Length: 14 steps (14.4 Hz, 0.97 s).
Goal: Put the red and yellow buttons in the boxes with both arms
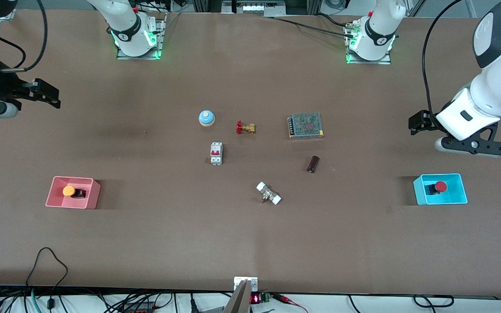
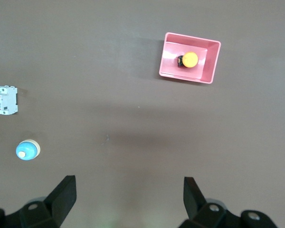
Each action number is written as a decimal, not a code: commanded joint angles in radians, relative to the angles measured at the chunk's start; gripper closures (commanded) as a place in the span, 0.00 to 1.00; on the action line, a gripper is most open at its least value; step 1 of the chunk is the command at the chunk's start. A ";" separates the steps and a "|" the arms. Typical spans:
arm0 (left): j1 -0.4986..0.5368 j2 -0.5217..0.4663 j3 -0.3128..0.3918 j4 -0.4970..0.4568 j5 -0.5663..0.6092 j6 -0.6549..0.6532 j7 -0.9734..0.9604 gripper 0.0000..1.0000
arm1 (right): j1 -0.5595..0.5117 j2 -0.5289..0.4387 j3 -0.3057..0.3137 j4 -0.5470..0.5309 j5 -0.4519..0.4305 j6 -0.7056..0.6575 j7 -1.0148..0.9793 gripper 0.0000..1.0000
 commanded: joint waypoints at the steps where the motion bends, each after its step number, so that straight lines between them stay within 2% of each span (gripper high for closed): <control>1: 0.029 -0.145 -0.005 -0.231 -0.021 0.144 0.072 0.00 | 0.011 -0.005 -0.008 0.000 -0.005 0.011 0.013 0.00; 3: 0.030 -0.146 0.000 -0.210 -0.020 0.129 0.084 0.00 | 0.010 -0.002 -0.021 0.001 -0.005 0.020 0.013 0.00; 5: 0.040 -0.113 0.008 -0.141 -0.018 0.120 0.078 0.00 | 0.020 0.026 -0.066 0.036 0.007 0.020 0.010 0.00; 7: 0.044 -0.102 0.009 -0.116 -0.015 0.103 0.069 0.00 | 0.020 0.035 -0.097 0.049 0.027 0.011 0.002 0.00; 14: 0.049 -0.110 0.003 -0.058 -0.017 0.008 0.066 0.00 | 0.020 0.038 -0.088 0.052 0.027 0.008 0.003 0.00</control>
